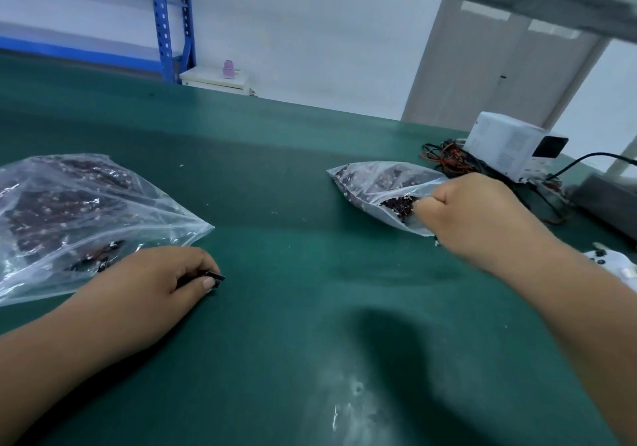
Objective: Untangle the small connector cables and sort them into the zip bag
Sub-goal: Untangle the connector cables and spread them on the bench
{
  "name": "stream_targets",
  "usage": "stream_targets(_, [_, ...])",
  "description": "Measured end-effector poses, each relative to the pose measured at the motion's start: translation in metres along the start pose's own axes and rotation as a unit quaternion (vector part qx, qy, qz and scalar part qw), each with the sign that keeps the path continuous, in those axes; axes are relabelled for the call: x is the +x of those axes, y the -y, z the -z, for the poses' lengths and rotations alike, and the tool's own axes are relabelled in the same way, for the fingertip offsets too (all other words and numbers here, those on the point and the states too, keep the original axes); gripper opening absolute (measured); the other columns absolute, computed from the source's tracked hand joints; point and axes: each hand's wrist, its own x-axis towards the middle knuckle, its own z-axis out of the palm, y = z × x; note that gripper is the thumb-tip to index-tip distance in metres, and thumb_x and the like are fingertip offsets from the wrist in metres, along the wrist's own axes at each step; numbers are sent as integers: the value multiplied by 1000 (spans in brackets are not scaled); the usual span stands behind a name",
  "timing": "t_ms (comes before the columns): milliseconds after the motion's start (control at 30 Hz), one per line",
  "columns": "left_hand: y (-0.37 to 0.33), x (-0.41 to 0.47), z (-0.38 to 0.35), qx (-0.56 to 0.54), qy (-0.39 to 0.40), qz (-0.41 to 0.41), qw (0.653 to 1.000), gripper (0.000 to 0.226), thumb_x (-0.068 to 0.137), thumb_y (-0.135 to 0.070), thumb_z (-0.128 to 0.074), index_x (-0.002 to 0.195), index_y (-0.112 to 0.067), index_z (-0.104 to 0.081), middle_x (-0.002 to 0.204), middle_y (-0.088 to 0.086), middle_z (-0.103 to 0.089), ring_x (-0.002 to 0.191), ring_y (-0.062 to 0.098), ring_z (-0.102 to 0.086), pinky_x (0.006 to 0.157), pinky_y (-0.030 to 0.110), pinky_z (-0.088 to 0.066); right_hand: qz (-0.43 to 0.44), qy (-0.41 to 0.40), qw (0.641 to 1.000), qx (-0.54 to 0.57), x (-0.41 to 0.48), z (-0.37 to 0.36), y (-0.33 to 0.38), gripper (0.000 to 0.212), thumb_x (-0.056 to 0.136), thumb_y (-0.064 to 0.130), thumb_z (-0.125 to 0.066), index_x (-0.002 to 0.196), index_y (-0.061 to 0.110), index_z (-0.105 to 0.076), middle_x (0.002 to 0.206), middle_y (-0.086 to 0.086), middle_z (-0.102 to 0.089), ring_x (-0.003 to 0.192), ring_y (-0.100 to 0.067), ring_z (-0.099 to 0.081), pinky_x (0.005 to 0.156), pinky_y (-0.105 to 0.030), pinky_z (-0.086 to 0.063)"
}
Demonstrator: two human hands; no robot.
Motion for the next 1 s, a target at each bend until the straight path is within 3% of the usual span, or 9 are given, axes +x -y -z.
stream_targets(67, [1, 0, -1, 1, -2, 3, 1000, 17, 84, -47, -56, 98, -58, -56, 90, -39, -61, 79, -11, -58, 70, 31, -54, -17, 64, 994, -85, 21, -2, -9, 26, 91, 21, -50, 66, 15, -47, 62, 0, -49, 58, -20, -49, 50, -26, -33])
stream_targets(167, [3, 1, -2, 4, -3, 3, 1000, 18, 84, -46, -57, 99, -57, -57, 90, -38, -61, 80, -14, -57, 70, 30, -54, -17, 91, 980, -176, 50, -12, -8, 8, 83, 2, -48, 84, 9, -51, 72, -7, -47, 66, -26, -53, 55, -26, -40])
stream_targets(267, [6, 1, -3, 6, -5, -1, 1000, 18, 84, -48, -56, 99, -57, -57, 91, -39, -61, 83, -16, -56, 70, 30, -54, -43, 36, 998, -40, 70, -25, -1, 22, 90, 22, -47, 82, 9, -63, 75, -12, -58, 60, -23, -49, 52, -26, -33])
stream_targets(433, [9, 1, -2, 7, 1, 1, 1000, 17, 83, -51, -54, 99, -59, -56, 93, -40, -61, 84, -15, -56, 71, 30, -54, -62, -4, 986, 152, 80, -54, 3, 48, 96, 51, -52, 75, 11, -67, 52, -3, -55, 55, -24, -51, 54, -31, -39])
stream_targets(533, [7, 1, -2, 10, 6, -2, 1000, 17, 82, -54, -51, 98, -59, -56, 94, -41, -59, 89, -15, -54, 71, 29, -53, -57, 21, 983, 171, 79, -57, -3, 48, 98, 53, -48, 80, 14, -69, 75, -10, -71, 63, -23, -60, 67, -36, -50])
stream_targets(633, [4, 1, -1, 5, 9, -1, 1000, 16, 84, -50, -54, 97, -58, -56, 95, -42, -57, 89, -14, -54, 73, 28, -52, -50, 16, 985, 162, 80, -54, -12, 32, 98, 46, -49, 99, 28, -76, 88, -3, -74, 74, -19, -66, 70, -33, -52])
stream_targets(767, [0, -1, 1, -4, 14, 1, 1000, 16, 87, -44, -57, 96, -57, -56, 95, -40, -58, 86, -14, -54, 75, 27, -51, -30, -71, 990, 118, 73, -41, -15, 28, 94, 30, -52, 73, 25, -70, 58, 6, -65, 51, -17, -55, 50, -27, -41])
stream_targets(867, [-2, -2, 3, -14, 15, 0, 1000, 14, 90, -40, -57, 94, -53, -58, 95, -38, -59, 90, -14, -53, 77, 23, -48, -15, -83, 993, 77, 56, -33, -6, 25, 91, 22, -51, 71, 17, -66, 64, 4, -67, 58, -24, -62, 60, -35, -56])
stream_targets(1000, [-5, -1, 4, 1, 24, -16, 1000, 18, 95, -33, -54, 91, -50, -58, 92, -32, -60, 94, -14, -51, 81, 15, -42, 32, -120, 990, 64, 17, -37, 29, 20, 84, 24, -51, 70, 19, -63, 63, 6, -64, 62, -18, -59, 63, -37, -54])
